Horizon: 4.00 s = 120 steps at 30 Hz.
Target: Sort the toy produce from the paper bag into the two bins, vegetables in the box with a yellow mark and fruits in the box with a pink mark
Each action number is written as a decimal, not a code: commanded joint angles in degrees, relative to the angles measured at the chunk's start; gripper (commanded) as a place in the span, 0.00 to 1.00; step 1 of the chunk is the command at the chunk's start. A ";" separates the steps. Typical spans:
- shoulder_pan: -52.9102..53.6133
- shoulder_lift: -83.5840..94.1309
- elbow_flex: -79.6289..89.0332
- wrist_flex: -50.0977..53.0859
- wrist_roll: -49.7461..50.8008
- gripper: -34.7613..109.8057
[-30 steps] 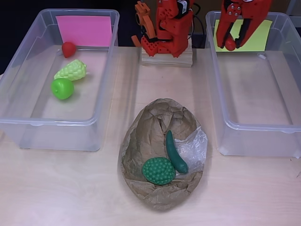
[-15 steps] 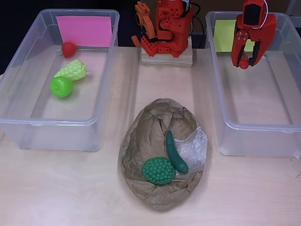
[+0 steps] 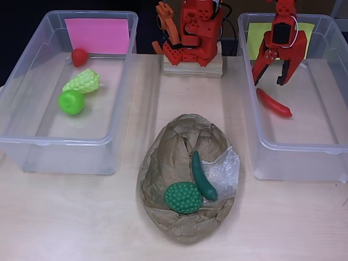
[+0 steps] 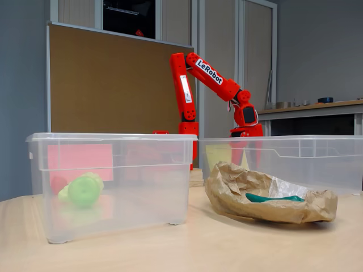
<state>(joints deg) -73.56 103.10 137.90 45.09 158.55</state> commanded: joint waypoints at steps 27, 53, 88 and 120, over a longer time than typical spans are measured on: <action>33.13 -12.57 -55.55 26.28 -99.67 0.34; 62.58 -30.85 -52.12 19.86 -74.88 0.45; 60.91 -41.31 -55.81 16.79 -77.26 0.27; 33.66 -3.52 -53.53 59.24 -48.34 0.27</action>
<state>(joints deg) -33.66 93.60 80.33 104.24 100.37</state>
